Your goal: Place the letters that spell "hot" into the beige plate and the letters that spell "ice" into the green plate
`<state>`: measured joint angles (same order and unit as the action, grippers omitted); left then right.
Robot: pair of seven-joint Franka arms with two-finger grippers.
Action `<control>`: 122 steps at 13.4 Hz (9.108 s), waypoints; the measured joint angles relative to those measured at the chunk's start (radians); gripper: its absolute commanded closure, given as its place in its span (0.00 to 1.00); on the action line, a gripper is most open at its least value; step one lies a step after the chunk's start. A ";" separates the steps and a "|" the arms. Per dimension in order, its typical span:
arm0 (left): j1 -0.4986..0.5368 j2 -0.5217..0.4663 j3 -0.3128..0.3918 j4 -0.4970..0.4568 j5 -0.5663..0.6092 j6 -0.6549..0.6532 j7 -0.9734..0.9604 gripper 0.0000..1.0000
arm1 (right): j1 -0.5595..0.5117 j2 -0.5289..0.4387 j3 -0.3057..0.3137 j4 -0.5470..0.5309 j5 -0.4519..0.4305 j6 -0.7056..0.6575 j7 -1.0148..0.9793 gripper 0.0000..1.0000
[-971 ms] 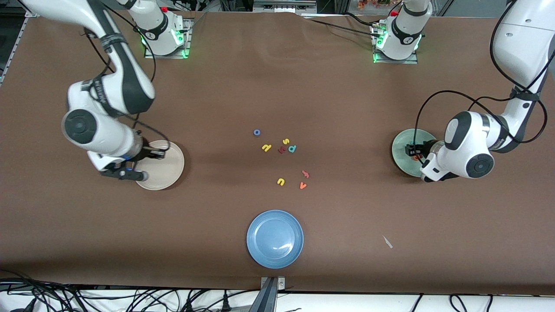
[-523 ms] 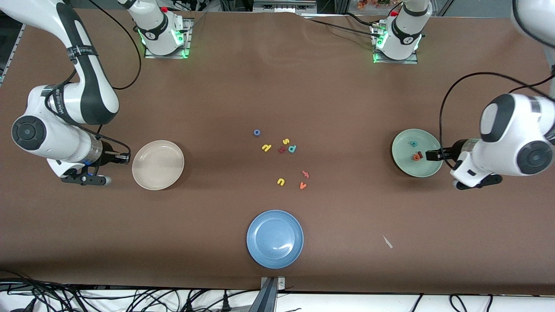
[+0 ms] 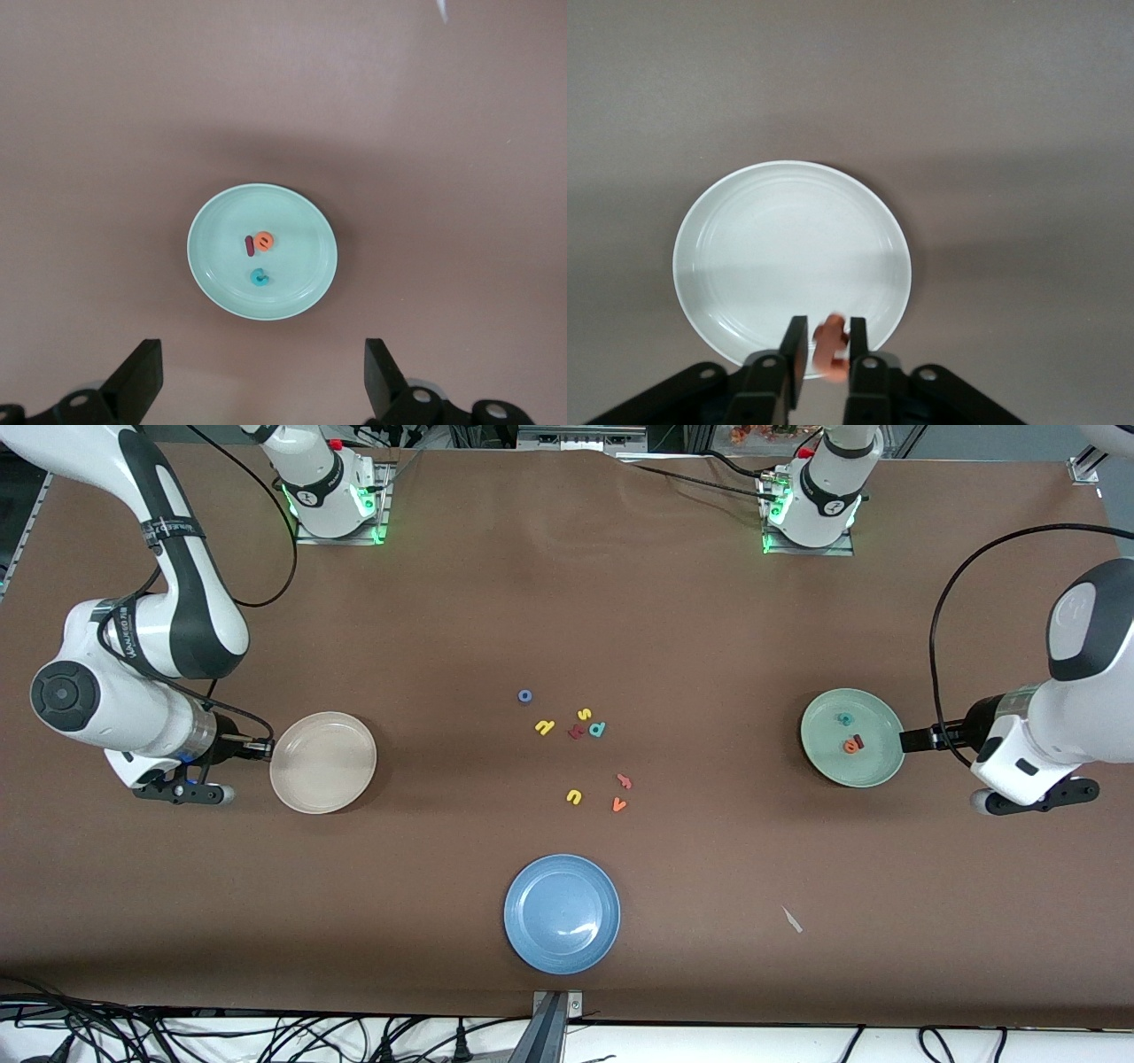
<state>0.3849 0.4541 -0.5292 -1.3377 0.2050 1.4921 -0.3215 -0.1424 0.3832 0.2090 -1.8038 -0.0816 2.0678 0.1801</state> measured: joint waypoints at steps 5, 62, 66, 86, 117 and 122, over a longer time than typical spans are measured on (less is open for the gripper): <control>-0.011 0.000 0.010 0.081 0.000 -0.010 0.105 0.00 | 0.001 0.002 0.003 0.000 0.005 0.003 0.005 0.66; -0.317 -0.010 0.450 0.089 -0.209 -0.012 0.408 0.01 | 0.503 0.385 0.166 0.184 -0.308 0.310 1.356 0.91; -0.317 -0.010 0.450 0.089 -0.209 -0.012 0.408 0.01 | 0.377 0.305 0.189 0.185 -0.276 0.192 1.165 0.91; -0.317 -0.010 0.450 0.084 -0.209 -0.012 0.408 0.01 | 0.040 0.199 0.170 0.058 -0.225 0.114 0.567 0.33; -0.319 -0.010 0.450 0.076 -0.209 -0.012 0.408 0.03 | 0.465 0.260 0.217 -0.134 -0.053 0.480 1.252 0.34; -0.319 -0.010 0.450 0.075 -0.209 -0.012 0.408 0.03 | 0.465 0.260 0.217 -0.141 -0.070 0.483 1.252 0.46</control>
<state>0.0664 0.4444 -0.0792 -1.2623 -0.0038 1.4800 0.0863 0.3226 0.6433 0.4265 -1.9446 -0.1521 2.5510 1.4325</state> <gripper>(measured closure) 0.031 0.410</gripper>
